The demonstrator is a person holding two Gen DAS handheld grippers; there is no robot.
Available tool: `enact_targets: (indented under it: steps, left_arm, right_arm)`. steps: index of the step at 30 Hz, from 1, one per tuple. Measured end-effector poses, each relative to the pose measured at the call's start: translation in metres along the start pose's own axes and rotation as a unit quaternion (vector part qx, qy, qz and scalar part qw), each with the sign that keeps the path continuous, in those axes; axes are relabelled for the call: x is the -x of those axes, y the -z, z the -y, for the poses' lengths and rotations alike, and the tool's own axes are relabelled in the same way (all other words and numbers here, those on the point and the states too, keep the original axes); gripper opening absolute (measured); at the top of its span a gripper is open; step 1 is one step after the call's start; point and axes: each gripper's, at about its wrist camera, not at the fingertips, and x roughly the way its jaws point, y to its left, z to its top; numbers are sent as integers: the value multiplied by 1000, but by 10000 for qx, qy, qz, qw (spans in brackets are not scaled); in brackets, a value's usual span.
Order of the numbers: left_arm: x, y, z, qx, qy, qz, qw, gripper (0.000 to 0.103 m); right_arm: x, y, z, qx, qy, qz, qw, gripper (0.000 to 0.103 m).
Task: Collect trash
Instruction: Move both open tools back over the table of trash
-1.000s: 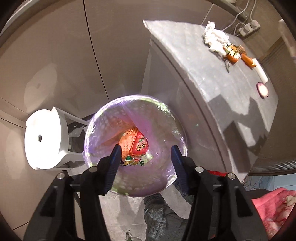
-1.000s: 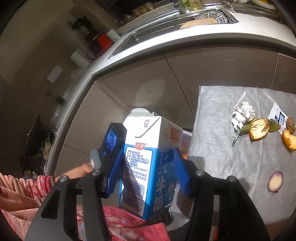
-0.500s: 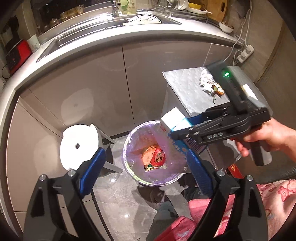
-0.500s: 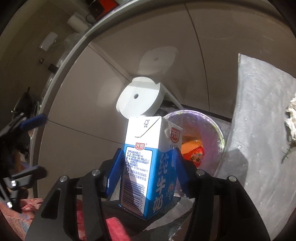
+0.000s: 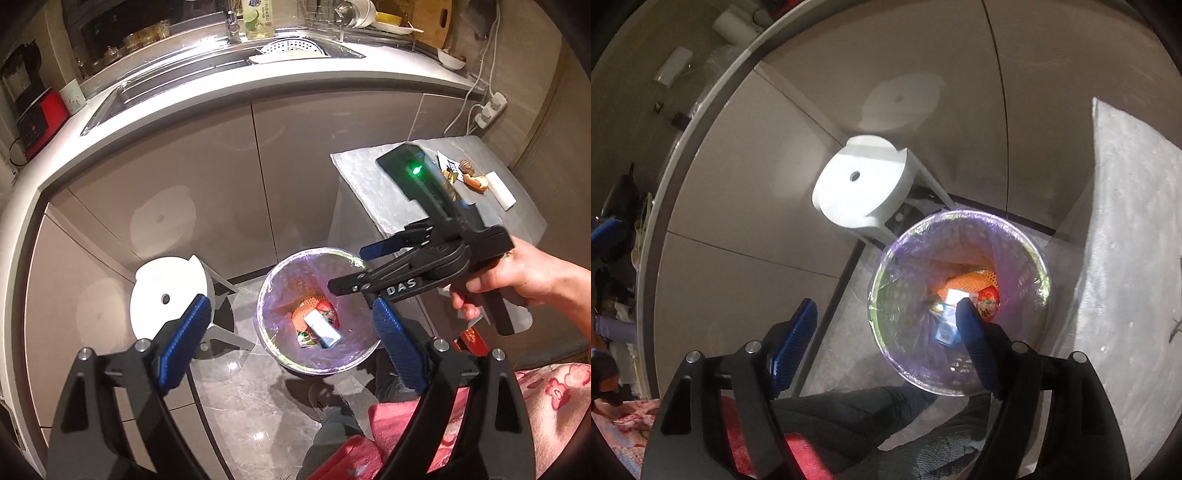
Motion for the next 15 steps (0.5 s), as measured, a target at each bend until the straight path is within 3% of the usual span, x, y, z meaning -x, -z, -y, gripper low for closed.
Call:
enact_targets:
  steps: [4,9,15]
  left_arm:
    - [-1,-9,13,-180,91,47,9998,85]
    - [-6,-28,37,-431,346,122,9984,86]
    - [-22,-54,82,-814,730,167,9939,86]
  right_arm:
    - [70,12,19,-484,177,762,9958,86]
    - [157,46,56,-1016,739,1619,9788,90]
    - [222,96,113,-1636,1612,2064,9511,90]
